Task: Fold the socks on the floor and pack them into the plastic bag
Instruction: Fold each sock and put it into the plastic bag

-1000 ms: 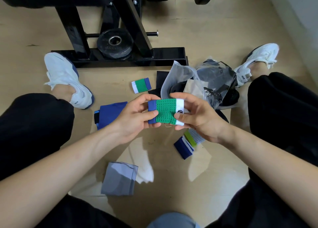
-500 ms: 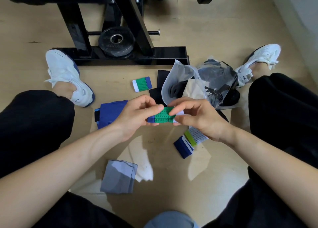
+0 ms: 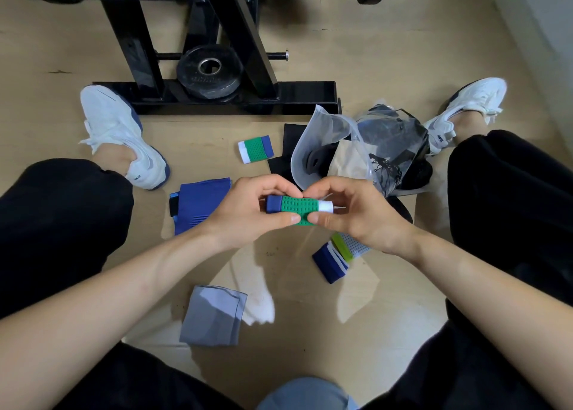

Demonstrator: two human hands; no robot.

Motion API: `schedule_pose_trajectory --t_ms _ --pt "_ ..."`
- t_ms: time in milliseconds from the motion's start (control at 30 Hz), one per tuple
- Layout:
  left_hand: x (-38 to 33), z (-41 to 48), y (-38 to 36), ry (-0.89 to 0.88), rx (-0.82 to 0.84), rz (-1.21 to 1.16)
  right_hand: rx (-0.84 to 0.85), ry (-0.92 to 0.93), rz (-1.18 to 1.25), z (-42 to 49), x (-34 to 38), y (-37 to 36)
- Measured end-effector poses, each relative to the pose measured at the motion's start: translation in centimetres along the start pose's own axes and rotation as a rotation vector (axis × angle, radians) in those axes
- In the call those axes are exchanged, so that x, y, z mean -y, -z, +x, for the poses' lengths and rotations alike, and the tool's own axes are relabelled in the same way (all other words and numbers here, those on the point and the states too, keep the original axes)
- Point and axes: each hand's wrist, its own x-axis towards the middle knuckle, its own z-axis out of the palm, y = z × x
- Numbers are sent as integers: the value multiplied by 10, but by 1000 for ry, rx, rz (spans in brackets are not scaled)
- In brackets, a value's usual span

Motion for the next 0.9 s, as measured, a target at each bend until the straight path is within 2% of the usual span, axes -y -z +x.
schedule_pose_trajectory --t_ms 133,300,400,500,633,767,833,900 --pt "5 -3 1 -73 -5 145 22 -25 -114 -2 2 -2" --pt "6 -3 4 -111 28 109 100 -50 -63 -2 4 2" --pt "8 -1 5 -170 55 134 46 -46 -43 -1 3 5" --pt "13 -3 11 -129 84 214 -32 -48 -113 2 -2 12" --pt "22 -1 24 -21 -48 306 75 -168 -130 1 -3 23" --pt "27 7 30 17 -135 264 114 -204 -122 -1 4 26" --pt "26 9 27 16 -145 240 61 -185 -167 -2 3 28" --pt "24 11 23 13 -145 195 -115 -48 -325 -2 2 31"
